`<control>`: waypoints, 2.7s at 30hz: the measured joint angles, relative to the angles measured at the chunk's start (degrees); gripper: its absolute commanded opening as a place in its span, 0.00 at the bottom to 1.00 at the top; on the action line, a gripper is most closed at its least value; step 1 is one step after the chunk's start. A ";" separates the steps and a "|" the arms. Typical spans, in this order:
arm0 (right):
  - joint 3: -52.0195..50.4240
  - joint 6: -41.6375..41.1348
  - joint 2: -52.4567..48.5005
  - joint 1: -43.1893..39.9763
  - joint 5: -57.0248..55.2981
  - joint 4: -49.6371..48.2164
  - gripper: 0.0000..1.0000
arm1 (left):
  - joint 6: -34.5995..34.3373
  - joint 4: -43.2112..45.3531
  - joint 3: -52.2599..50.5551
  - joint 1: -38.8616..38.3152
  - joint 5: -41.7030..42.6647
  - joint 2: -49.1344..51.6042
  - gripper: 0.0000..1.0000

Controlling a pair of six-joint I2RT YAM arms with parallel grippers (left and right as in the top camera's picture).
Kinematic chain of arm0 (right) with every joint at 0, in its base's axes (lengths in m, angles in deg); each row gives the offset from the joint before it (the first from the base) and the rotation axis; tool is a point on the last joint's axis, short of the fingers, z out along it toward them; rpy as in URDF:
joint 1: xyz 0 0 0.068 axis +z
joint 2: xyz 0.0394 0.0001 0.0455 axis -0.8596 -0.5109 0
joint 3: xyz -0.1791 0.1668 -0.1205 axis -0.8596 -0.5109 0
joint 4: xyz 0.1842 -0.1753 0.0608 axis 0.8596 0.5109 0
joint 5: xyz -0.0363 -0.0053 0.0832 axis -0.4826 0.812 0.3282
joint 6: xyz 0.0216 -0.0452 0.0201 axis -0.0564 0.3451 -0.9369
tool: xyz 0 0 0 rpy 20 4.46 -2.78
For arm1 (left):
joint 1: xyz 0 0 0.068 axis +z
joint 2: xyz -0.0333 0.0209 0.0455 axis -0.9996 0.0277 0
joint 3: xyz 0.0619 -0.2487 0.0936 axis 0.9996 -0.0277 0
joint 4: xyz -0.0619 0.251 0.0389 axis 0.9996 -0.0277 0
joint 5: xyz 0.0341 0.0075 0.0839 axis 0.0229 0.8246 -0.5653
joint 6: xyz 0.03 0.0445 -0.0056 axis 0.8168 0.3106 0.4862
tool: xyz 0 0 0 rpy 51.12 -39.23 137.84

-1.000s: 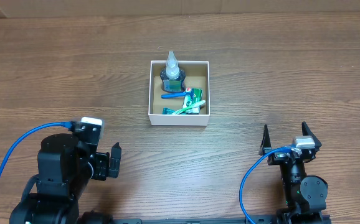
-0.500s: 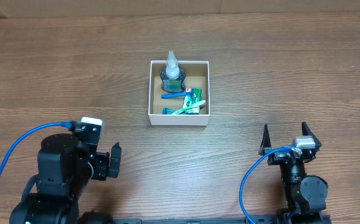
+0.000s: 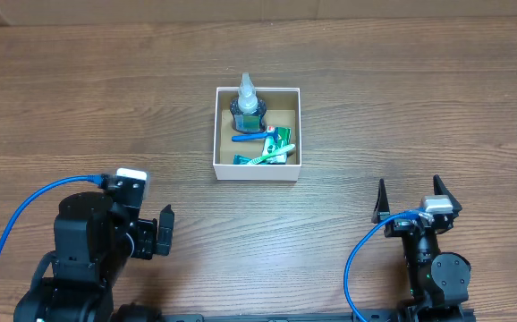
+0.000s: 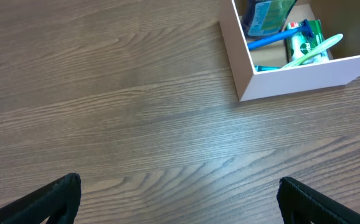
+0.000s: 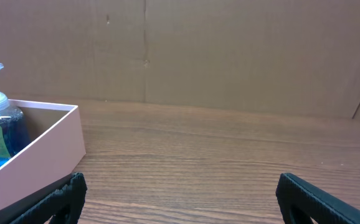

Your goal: Pack container

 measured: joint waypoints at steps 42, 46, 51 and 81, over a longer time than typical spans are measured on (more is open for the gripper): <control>0.00 -0.02 0.00 0.00 0.00 0.02 1.00 | 3.45 67.93 -49.33 1.27 0.90 -37.40 1.00; 0.00 -0.02 0.00 0.00 0.00 0.00 1.00 | 5.44 74.34 -52.48 1.99 0.90 -38.66 1.00; 0.00 -0.02 0.00 0.00 0.00 0.02 1.00 | 6.60 74.82 -55.19 2.19 0.92 -38.69 1.00; 0.00 -0.02 0.00 0.00 0.00 0.00 1.00 | 6.08 58.29 -56.15 4.44 1.14 -38.77 1.00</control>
